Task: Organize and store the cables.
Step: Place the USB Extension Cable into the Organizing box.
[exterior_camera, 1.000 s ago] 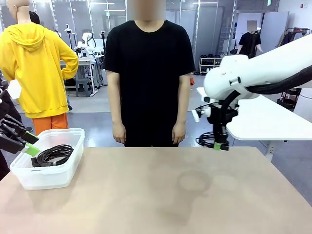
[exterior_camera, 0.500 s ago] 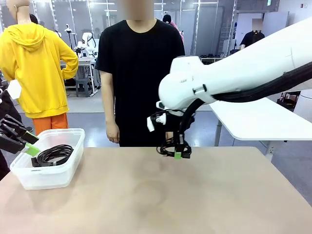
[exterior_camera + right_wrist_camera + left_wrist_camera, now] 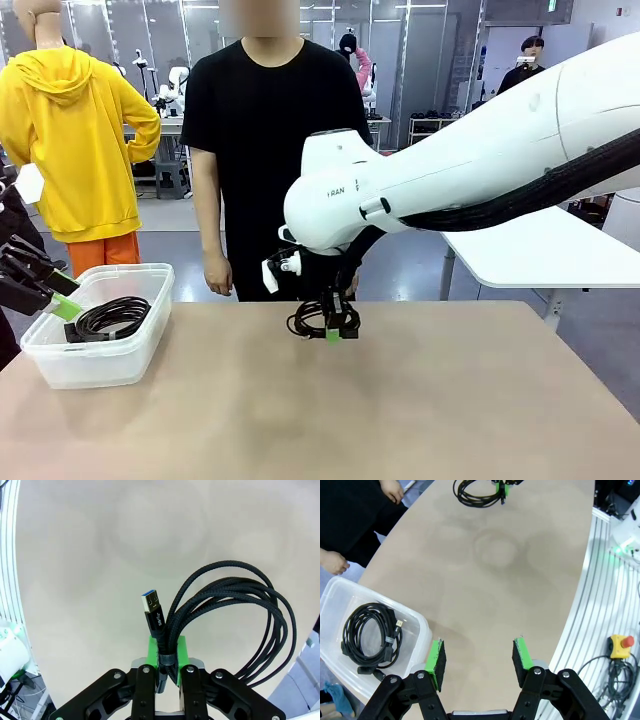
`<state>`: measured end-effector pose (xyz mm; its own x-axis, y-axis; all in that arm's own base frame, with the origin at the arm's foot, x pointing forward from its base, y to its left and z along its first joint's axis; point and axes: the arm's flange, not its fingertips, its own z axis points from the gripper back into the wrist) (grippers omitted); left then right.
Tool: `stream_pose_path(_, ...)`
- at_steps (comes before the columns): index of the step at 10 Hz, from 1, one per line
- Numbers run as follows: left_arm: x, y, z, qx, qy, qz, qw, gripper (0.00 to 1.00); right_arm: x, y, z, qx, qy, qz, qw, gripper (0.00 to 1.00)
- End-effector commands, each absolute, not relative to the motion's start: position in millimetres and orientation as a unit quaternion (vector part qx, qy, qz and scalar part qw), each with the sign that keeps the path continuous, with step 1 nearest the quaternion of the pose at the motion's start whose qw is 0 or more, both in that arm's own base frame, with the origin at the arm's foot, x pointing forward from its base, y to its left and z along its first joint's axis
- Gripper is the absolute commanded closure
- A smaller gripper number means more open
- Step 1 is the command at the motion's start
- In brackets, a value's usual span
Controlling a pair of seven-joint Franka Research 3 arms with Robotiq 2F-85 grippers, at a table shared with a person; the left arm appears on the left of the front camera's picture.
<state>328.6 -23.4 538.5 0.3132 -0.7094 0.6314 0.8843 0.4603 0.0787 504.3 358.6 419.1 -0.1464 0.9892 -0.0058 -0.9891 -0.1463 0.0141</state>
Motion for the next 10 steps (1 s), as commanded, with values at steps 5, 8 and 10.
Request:
stream_pose_path(5,329.2,-24.1,540.1,-0.142,-0.302,-0.495,0.802,0.31,516.0,391.2,337.6,0.050,0.057,0.763,0.641,1.00)
stream_pose_path(8,329.2,-24.1,540.1,-0.142,-0.302,-0.495,0.802,0.31,516.8,392.8,325.2,0.053,0.072,0.765,0.637,1.00)
stream_pose_path(10,329.2,-24.1,540.1,-0.142,-0.302,-0.495,0.802,0.31,513.6,392.1,327.0,0.053,0.072,0.767,0.635,0.52)
